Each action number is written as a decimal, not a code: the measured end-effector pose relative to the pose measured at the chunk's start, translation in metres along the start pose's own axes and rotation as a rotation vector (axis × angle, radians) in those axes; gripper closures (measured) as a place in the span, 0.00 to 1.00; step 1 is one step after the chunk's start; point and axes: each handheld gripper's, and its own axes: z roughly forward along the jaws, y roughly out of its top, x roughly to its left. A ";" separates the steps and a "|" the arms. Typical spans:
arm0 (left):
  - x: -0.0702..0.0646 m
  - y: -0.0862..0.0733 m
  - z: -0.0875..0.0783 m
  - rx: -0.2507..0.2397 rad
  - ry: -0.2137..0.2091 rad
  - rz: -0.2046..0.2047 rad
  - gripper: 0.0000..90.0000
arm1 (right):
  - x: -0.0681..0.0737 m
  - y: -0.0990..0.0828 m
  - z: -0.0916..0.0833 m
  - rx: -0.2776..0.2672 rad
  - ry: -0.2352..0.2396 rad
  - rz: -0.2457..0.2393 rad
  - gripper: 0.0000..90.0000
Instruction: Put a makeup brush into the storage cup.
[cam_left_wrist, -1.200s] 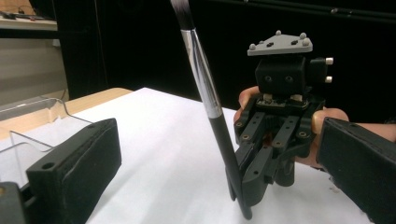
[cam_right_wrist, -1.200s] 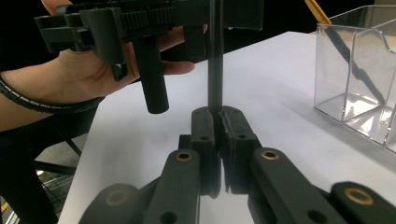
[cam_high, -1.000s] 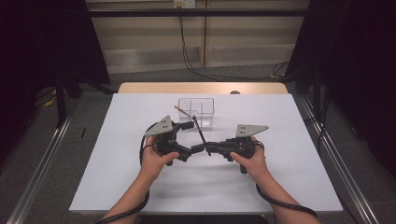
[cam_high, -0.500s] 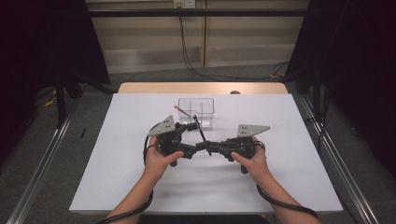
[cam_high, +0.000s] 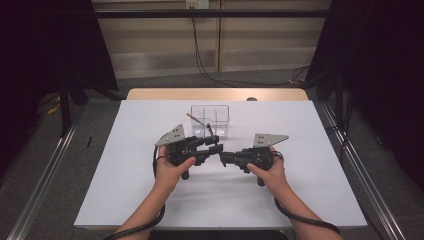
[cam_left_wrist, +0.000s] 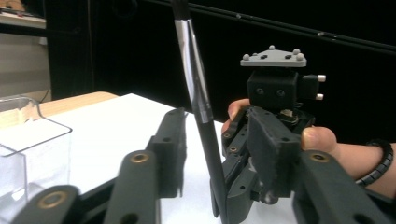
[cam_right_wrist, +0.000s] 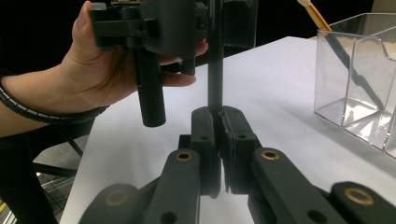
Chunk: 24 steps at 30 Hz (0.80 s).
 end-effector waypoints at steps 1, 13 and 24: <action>0.000 0.000 0.000 -0.007 0.006 -0.001 0.69 | 0.000 0.000 0.000 0.000 0.000 -0.001 0.94; 0.001 -0.002 -0.002 -0.024 -0.008 -0.008 0.80 | 0.000 0.000 -0.001 -0.004 -0.002 0.000 0.94; 0.002 -0.004 -0.001 -0.030 -0.010 -0.037 0.87 | 0.001 -0.001 0.000 -0.019 -0.002 -0.008 0.94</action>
